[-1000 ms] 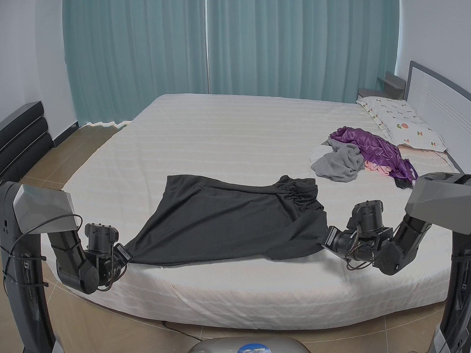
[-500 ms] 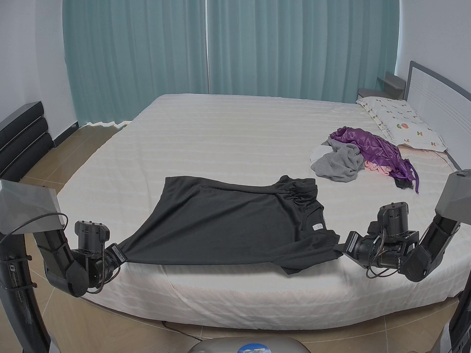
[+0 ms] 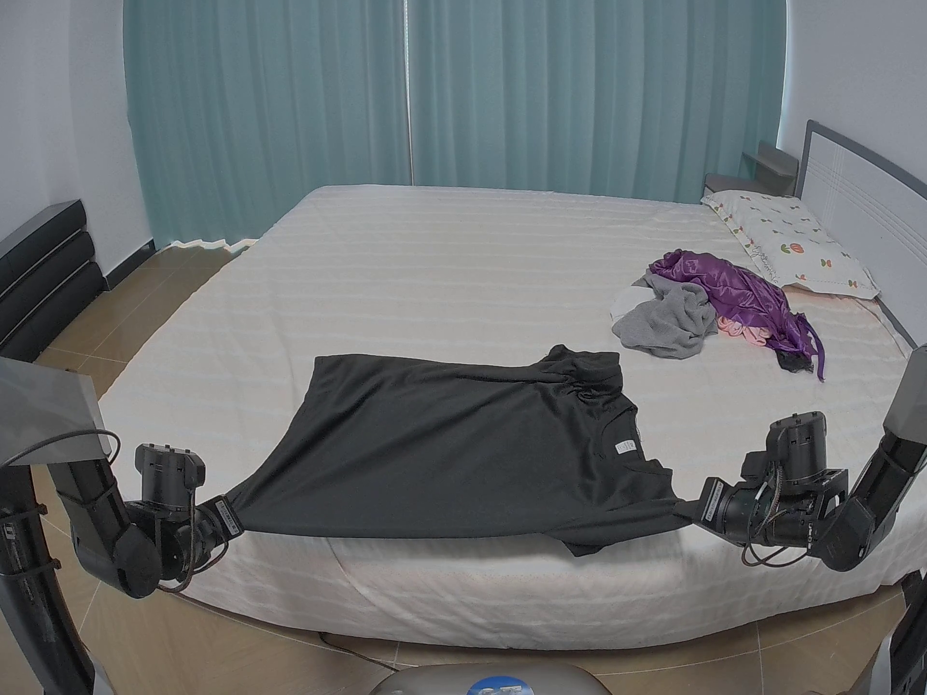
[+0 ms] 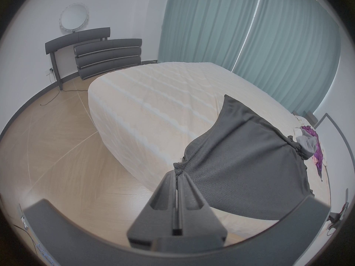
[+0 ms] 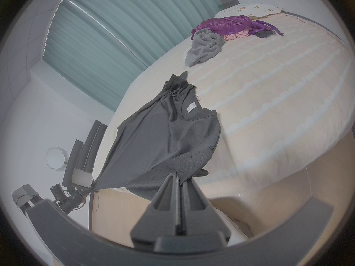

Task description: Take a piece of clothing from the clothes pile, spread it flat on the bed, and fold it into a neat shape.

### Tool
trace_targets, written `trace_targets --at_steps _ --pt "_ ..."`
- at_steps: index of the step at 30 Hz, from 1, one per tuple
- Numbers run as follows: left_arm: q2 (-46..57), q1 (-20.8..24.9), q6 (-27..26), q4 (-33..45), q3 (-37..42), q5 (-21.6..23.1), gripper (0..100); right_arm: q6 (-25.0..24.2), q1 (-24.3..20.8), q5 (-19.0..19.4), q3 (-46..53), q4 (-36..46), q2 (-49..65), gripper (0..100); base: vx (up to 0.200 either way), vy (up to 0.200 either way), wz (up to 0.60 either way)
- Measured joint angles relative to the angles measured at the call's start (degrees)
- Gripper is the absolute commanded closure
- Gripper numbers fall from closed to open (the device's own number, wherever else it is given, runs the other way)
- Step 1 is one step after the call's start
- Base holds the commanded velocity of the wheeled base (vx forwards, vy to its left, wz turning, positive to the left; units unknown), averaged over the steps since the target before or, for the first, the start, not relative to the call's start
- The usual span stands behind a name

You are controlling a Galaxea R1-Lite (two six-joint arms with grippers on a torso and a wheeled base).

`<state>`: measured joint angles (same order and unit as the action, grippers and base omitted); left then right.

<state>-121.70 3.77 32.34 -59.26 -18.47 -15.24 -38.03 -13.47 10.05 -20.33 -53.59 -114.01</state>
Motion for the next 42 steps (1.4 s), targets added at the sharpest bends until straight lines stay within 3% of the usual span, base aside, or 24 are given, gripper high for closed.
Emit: trace_targets --at_steps 6,7,14,28,34,35,42 --pt "1.0 0.1 -1.1 0.7 1.3 0.0 100 0.8 0.5 1.2 1.5 0.0 -0.4 100 0.000 0.000 0.00" --pt "1.0 0.2 -1.1 1.1 1.4 0.0 100 0.9 0.6 1.4 1.8 0.1 -0.7 0 0.000 0.000 0.00" --pt "1.0 1.2 -1.1 1.7 1.7 0.0 100 1.2 0.6 1.7 1.2 -0.5 -4.8 0 0.000 0.000 0.00" --pt "-0.5 1.8 -1.1 1.6 1.6 0.0 100 0.8 1.3 1.2 -8.9 -0.9 -15.4 0 0.000 0.000 0.00" --pt "-0.9 1.8 -1.0 1.6 1.4 0.0 100 1.7 1.4 -1.7 -13.8 -0.2 -19.0 0 0.000 0.000 0.00" --pt "-1.0 1.8 -1.1 1.6 1.4 0.0 100 2.2 1.4 -2.2 -14.2 -0.2 -19.4 100 0.000 0.000 0.00" --pt "-2.1 1.7 -1.1 1.4 1.2 0.0 100 6.0 1.5 -5.2 -15.2 0.1 -21.6 100 0.000 0.000 0.00"
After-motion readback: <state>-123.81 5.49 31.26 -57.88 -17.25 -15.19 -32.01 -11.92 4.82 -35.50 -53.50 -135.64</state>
